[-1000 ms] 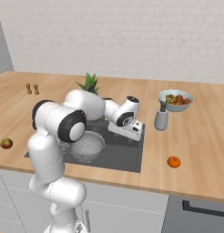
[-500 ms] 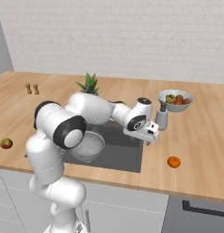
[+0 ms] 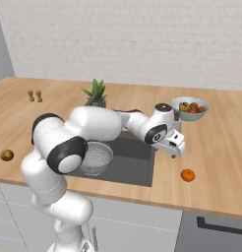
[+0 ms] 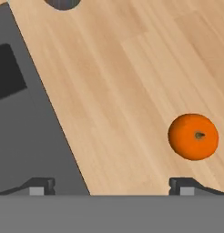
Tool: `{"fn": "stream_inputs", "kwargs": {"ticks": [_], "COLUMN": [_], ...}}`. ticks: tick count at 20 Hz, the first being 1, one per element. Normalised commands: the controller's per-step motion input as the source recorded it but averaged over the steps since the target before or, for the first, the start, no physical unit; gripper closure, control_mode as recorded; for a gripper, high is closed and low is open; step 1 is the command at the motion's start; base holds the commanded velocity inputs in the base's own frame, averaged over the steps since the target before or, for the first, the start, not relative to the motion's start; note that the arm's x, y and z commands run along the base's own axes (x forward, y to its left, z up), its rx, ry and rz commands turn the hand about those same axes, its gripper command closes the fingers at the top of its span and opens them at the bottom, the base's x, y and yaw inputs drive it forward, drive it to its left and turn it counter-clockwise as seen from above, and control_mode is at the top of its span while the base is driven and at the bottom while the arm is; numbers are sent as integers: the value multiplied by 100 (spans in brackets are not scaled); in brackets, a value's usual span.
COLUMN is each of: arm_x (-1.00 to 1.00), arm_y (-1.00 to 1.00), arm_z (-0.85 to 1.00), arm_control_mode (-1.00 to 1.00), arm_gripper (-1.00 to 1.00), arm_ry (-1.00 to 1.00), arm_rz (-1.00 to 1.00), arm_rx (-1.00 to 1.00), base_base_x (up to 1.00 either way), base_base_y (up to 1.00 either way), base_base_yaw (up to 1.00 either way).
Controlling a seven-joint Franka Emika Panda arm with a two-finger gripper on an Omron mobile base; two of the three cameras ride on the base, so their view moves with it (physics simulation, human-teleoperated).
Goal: Put the colander in the sink, put the apple, orange in the colander, and turn on the sink faucet and pour water over the colander.
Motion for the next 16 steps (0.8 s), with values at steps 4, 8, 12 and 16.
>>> {"fn": "stream_inputs", "kwargs": {"ticks": [4, 8, 12, 16], "arm_x": [-59, -46, -10, 0], "arm_y": [-46, -64, -44, -28], "arm_z": [2, 0, -4, -4], "arm_control_mode": [-100, -100, -100, -100], "arm_gripper": [-100, -100, -100, -100], "arm_ry": [3, 0, 0, 0], "arm_rz": [-24, -16, -10, 0], "arm_rx": [0, 5, 5, 2], "base_base_x": [0, 0, 0, 0], "base_base_y": [0, 0, 0, 0], "base_base_yaw": [0, 0, 0, 0]}}
